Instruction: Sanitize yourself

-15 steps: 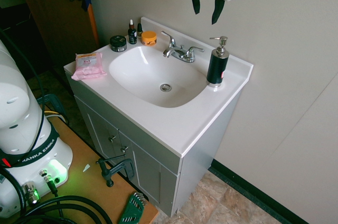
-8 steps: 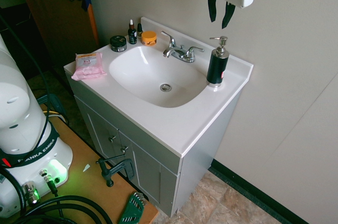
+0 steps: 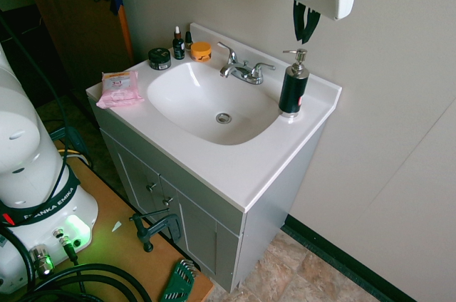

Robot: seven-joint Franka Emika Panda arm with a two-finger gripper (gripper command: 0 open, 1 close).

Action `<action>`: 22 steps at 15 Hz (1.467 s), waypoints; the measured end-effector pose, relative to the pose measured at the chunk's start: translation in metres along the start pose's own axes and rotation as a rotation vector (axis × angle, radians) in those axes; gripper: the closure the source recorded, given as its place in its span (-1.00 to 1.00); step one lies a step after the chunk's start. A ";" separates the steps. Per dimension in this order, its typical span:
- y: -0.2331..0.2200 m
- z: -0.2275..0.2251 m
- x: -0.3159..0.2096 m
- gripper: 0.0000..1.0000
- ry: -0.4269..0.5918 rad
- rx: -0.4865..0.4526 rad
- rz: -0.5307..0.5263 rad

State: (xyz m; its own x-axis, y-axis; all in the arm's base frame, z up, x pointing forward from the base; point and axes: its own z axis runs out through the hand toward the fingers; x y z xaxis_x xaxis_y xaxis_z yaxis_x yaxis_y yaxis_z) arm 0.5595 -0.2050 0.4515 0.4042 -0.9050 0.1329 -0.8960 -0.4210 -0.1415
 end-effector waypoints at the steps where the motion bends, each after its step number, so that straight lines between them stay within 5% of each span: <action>1: 0.002 0.002 0.000 1.00 -0.001 -0.003 0.002; 22: 0.019 0.015 -0.007 1.00 0.007 0.037 0.022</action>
State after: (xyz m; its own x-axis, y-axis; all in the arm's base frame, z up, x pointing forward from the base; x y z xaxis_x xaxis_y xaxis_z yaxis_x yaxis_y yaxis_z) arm 0.5421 -0.2078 0.4337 0.3826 -0.9138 0.1362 -0.8974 -0.4026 -0.1803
